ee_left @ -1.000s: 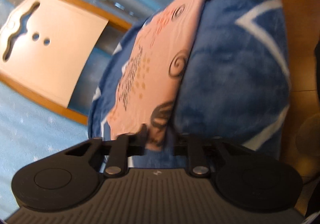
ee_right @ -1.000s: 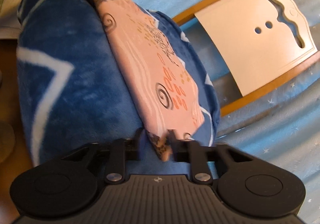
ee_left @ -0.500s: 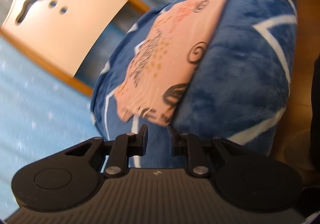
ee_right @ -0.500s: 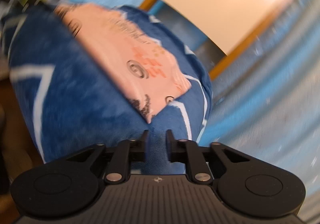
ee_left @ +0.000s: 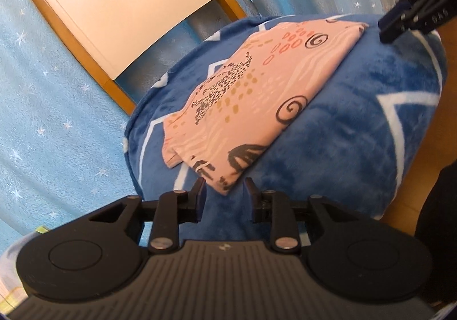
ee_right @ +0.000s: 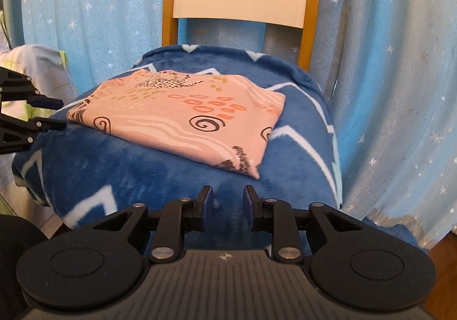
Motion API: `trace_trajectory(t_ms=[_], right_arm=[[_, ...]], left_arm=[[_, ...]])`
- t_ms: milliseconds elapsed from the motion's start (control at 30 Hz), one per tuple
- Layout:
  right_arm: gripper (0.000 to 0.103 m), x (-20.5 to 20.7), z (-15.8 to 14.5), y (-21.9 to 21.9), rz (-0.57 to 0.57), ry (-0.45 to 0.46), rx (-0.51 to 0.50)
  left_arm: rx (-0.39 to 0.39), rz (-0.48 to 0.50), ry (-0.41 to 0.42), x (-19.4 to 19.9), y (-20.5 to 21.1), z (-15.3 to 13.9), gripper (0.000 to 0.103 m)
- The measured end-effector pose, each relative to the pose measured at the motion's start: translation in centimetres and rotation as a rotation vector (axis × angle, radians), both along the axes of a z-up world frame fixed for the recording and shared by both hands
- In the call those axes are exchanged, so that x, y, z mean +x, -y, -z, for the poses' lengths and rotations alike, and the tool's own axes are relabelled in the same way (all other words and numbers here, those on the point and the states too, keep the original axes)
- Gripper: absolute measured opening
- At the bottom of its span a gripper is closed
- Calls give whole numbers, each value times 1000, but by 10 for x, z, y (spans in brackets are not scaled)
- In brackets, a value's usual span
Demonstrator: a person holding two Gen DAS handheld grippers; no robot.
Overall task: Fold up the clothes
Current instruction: 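Open both grippers and pull them back from the pants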
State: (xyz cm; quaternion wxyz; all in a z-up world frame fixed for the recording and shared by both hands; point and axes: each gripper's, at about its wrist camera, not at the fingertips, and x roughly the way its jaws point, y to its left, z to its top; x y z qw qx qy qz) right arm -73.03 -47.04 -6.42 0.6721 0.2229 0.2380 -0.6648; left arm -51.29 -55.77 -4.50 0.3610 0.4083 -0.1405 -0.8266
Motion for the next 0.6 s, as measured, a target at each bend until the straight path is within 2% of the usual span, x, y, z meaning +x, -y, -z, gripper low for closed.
trace_trajectory(t_ms=[300,467,533,600], right_arm=[[32,4,2,-1,42,62,1],[45,3,5,1,81,121,10],[48,5,7,2,96,130,7],[54,8,8,2,111,139,1]], left_arm=[[56,-50,-73,-9,-1,1,30],[138,-139,-159,-12,6,2,52],[152,-187,-185,-15,8,3,68],[162,-240,-212,-16,10,5,79]])
